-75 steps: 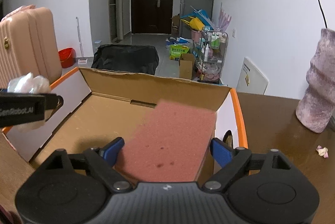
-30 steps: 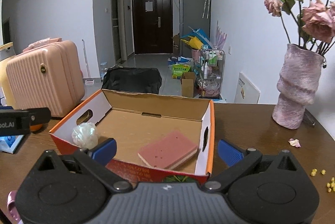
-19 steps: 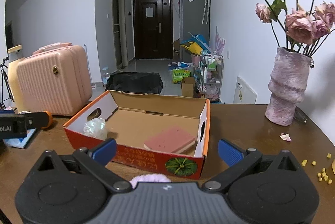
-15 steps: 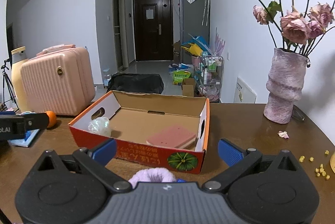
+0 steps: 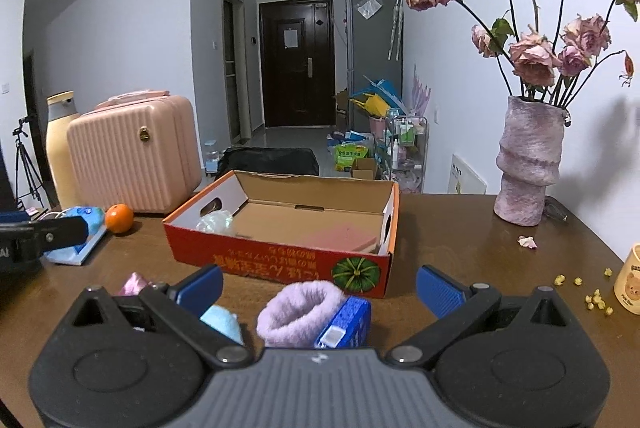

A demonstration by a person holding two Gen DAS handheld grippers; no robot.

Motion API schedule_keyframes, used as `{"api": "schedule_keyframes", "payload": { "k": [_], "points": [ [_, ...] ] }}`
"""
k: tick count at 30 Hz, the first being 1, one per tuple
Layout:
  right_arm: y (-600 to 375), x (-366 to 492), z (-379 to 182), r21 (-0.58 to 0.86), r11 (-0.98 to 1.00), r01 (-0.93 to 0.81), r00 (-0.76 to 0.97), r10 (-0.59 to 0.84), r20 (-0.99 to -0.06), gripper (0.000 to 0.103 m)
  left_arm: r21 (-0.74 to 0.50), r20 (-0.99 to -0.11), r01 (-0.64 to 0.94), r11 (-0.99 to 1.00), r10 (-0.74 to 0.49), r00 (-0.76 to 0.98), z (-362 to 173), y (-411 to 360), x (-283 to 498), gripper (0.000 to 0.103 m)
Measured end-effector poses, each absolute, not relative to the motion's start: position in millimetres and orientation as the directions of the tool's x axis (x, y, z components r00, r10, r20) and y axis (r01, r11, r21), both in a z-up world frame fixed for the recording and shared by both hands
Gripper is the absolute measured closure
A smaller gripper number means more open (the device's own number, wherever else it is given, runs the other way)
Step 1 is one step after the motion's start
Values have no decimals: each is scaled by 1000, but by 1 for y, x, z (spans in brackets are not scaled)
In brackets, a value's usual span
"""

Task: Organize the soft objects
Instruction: 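Move both tools back toward the remaining soft items on the table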

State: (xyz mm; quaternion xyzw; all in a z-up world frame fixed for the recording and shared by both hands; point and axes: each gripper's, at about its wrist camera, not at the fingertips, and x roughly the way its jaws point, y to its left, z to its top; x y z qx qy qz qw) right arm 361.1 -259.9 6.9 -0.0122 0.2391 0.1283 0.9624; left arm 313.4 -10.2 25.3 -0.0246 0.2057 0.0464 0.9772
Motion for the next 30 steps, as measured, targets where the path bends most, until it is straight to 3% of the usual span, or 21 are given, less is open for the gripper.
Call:
{"api": "schedule_keyframes", "payload": {
  "k": [16, 30],
  "points": [
    [-261, 285, 3, 44, 966, -253, 875, 248, -415, 0, -15, -397, -104, 994, 90, 913, 11, -5, 248, 0],
    [-256, 229, -18, 38, 964, -261, 869, 252, -426, 0, -17, -425, -94, 995, 78, 902, -12, 4, 204, 0]
  ]
}}
